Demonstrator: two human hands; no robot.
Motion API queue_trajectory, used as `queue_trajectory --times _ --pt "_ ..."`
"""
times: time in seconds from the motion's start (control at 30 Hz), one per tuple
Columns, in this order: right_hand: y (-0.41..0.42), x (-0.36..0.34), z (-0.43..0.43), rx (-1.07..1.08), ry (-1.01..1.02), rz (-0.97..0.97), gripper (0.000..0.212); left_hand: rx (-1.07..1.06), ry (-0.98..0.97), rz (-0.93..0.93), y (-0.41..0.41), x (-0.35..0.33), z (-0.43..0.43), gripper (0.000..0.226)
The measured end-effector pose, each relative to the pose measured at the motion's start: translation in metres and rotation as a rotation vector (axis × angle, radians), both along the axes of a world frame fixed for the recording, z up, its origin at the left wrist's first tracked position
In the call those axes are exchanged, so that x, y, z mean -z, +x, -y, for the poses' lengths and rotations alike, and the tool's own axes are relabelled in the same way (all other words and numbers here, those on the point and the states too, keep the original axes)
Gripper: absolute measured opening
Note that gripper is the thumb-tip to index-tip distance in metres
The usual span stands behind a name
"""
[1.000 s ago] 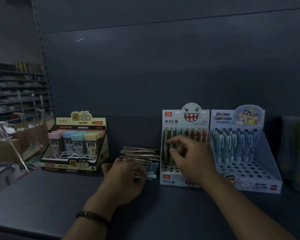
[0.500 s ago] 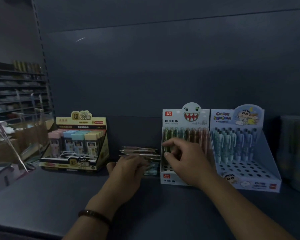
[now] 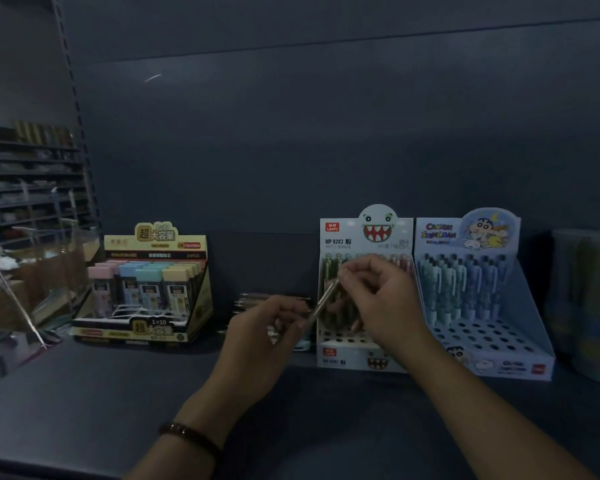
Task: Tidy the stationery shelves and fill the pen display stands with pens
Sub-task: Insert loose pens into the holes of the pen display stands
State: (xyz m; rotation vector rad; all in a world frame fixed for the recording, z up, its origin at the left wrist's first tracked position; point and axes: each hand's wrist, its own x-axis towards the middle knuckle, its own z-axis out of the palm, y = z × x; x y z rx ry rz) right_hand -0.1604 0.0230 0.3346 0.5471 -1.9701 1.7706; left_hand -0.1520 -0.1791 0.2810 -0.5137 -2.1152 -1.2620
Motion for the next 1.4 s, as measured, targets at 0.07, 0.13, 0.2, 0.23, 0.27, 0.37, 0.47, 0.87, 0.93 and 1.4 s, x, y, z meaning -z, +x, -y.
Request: queue_trajectory --times 0.07,0.13,0.2,0.23,0.27,0.37,0.47,0.87,0.93,1.4 --pt "-0.003 -0.001 -0.003 0.002 -0.072 -0.004 0.005 0.013 0.020 0.019 0.001 0.000 -0.001 0.029" --pt "-0.005 -0.001 -0.005 0.011 -0.115 -0.015 0.005 0.024 0.037 0.049 -0.001 0.001 -0.003 0.029" --pt "-0.006 -0.002 -0.004 0.009 -0.165 -0.025 0.005 0.015 0.007 0.074 -0.004 0.003 -0.003 0.026" --pt "-0.007 -0.002 -0.004 -0.002 -0.189 -0.025 0.005 0.003 -0.016 0.073 -0.005 0.004 -0.003 0.025" --pt "-0.007 -0.003 -0.003 -0.014 -0.201 -0.022 0.006 -0.005 -0.032 0.065 -0.005 0.004 -0.002 0.023" --pt "-0.005 -0.004 -0.003 -0.040 -0.155 -0.045 0.017 -0.001 -0.036 0.047 -0.007 0.004 -0.002 0.024" --pt "-0.005 -0.003 -0.005 0.015 -0.094 -0.099 0.026 -0.011 -0.031 0.041 -0.007 0.004 -0.004 0.026" --pt "-0.010 0.003 -0.010 0.324 0.267 -0.307 0.026 0.023 -0.355 -0.114 -0.005 0.004 0.000 0.017" --pt "-0.009 0.001 -0.008 0.361 0.298 -0.346 0.026 0.017 -0.365 -0.099 -0.005 0.003 0.000 0.018" --pt "-0.010 0.003 0.000 0.332 0.447 -0.386 0.027 0.016 -0.402 -0.076 -0.004 0.002 -0.001 0.021"
